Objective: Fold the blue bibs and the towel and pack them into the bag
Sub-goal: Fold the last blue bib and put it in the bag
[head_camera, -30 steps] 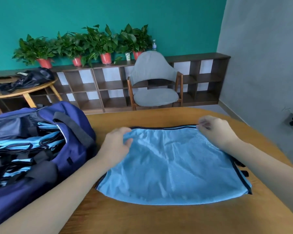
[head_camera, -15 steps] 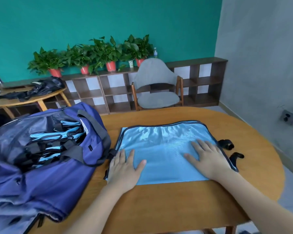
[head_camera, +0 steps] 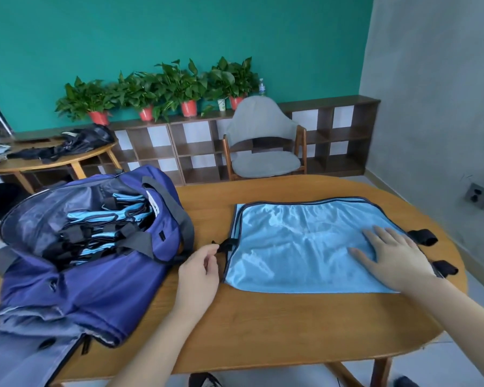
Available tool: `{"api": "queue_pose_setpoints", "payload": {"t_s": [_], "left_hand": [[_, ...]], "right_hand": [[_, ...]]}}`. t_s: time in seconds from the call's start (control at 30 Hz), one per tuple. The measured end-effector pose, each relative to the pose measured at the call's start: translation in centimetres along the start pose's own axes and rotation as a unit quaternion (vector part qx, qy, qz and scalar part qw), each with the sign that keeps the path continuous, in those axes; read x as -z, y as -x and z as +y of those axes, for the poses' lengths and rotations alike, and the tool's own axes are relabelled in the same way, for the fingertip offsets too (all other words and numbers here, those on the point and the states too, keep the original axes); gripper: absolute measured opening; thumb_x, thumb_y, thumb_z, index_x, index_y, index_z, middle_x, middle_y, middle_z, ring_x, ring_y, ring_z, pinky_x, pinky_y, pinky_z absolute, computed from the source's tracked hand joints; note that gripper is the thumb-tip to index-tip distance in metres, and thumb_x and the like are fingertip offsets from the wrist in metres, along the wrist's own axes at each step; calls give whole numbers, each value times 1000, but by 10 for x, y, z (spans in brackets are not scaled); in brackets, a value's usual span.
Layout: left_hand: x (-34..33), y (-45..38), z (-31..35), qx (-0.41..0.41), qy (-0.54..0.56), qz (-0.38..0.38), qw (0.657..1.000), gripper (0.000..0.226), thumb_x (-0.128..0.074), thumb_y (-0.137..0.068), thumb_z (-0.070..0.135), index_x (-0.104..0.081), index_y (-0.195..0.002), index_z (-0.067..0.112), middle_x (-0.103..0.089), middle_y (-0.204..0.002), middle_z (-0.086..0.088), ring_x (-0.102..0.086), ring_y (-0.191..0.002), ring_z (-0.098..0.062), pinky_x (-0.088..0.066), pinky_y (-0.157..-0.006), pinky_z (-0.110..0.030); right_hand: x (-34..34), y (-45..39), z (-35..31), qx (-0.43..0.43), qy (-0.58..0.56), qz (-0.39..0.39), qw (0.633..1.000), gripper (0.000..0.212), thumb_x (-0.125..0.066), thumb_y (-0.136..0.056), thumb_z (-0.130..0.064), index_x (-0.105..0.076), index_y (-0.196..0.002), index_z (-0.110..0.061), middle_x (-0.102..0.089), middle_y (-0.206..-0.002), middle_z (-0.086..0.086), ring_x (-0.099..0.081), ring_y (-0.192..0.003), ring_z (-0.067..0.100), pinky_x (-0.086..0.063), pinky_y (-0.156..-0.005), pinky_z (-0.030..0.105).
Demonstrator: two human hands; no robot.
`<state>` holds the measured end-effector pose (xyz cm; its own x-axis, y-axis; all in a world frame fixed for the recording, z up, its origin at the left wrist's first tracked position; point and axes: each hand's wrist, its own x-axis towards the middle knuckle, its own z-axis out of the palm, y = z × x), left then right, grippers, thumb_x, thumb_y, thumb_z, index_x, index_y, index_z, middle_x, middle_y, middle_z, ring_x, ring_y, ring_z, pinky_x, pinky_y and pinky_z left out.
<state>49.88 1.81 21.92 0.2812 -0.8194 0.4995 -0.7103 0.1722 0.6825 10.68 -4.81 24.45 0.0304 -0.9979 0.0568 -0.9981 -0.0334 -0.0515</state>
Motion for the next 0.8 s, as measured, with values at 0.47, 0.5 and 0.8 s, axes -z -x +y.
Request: {"api": "queue_pose_setpoints", "payload": {"t_s": [0.47,0.5,0.8], "left_hand": [[16,-11,-17,17,22,-228,973,12,-69,-92,44,-75,-102,44,-52,-137,24,-35,-136,2,-28,-114,-24],[16,-12,-17,14,16,-244,969,14,-69,-91,48,-74,-104,45,-49,-139,26,-32,-137,2,-28,-115,-26],[20,-13,-15,3,-14,-279,960,21,-71,-89,39,-61,-94,56,-46,-138,30,-34,-137,-2,-27,-119,-44]], "right_hand": [[-35,33,-214,226,-151,7,962,68,-15,-99,-66,-38,-153,-31,-35,-160,-8,-22,-151,13,-15,-122,34],[-36,32,-213,228,-146,10,962,71,-11,-97,-67,-37,-153,-32,-34,-160,-9,-21,-151,12,-14,-123,34],[-34,31,-214,224,-157,6,962,59,-19,-105,-57,-37,-154,-30,-35,-160,-10,-21,-151,10,-12,-123,32]]}}
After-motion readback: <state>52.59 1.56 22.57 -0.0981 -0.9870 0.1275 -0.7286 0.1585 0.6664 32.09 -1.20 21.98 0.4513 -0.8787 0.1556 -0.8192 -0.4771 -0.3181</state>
